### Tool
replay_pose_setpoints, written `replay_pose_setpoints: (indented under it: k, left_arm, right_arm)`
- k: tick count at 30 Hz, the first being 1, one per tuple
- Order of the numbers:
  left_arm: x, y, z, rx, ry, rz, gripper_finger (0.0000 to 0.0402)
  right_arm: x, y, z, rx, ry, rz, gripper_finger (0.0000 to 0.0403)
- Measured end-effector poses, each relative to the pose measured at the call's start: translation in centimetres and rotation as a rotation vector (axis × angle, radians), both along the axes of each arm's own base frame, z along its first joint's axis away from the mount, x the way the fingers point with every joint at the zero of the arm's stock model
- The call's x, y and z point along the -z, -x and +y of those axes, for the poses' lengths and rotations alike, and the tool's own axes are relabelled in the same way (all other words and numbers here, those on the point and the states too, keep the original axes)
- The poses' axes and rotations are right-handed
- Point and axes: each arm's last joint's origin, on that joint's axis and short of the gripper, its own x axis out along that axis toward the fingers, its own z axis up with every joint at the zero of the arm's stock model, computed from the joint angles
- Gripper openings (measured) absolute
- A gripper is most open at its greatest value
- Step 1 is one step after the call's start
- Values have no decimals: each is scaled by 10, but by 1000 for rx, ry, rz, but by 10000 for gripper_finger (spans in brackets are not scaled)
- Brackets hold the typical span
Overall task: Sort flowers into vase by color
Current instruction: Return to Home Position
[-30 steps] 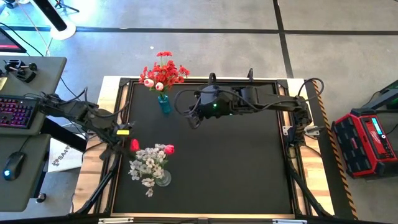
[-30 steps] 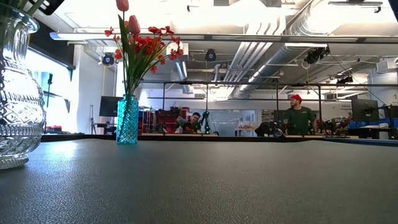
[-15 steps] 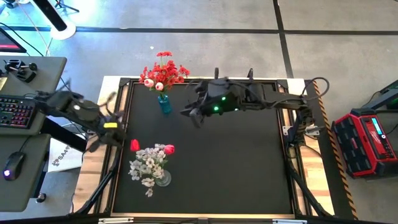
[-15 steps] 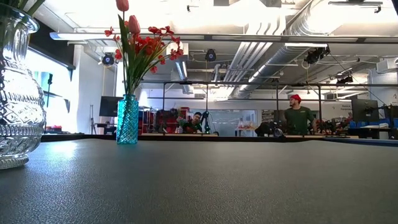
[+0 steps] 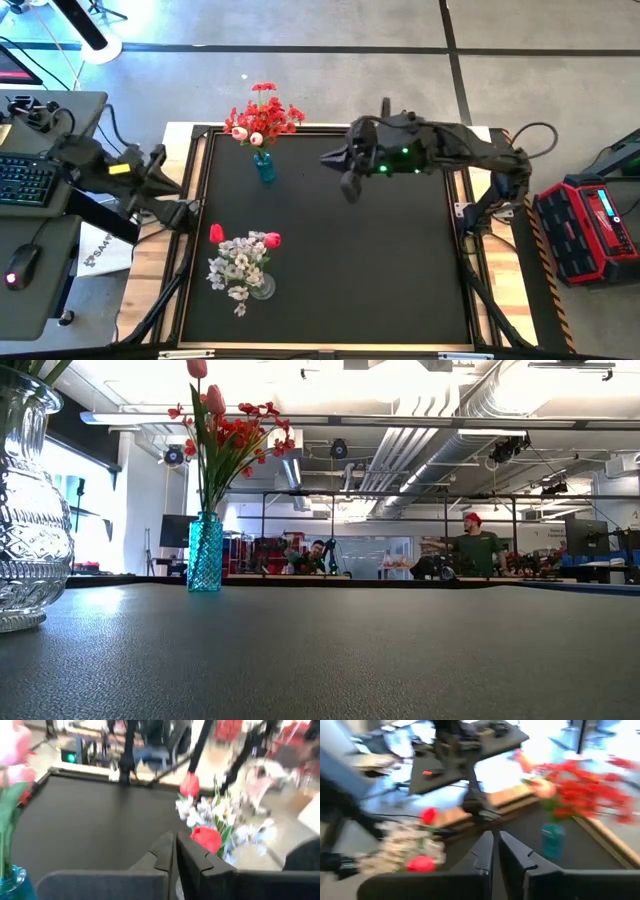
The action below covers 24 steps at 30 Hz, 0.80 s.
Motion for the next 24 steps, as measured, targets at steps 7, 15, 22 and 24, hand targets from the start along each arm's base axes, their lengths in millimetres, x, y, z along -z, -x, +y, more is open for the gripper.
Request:
replay_pose_setpoints:
  k: [7, 15, 22, 24]
  left_arm:
    - [27, -1, 0, -18, 22, -53, 2]
    - [42, -19, -6, -6, -97, -57, 1]
    - [42, -19, -4, -56, -213, -83, 0]
    - [43, -21, -4, -85, -221, -75, 0]
  right_arm:
    - [20, 6, 15, 158, 69, 132, 4]
    - [70, -1, 39, 115, 25, -55, 0]
    - [110, 31, 46, 71, 142, -150, 0]
    - [132, 38, 44, 122, 172, -75, 0]
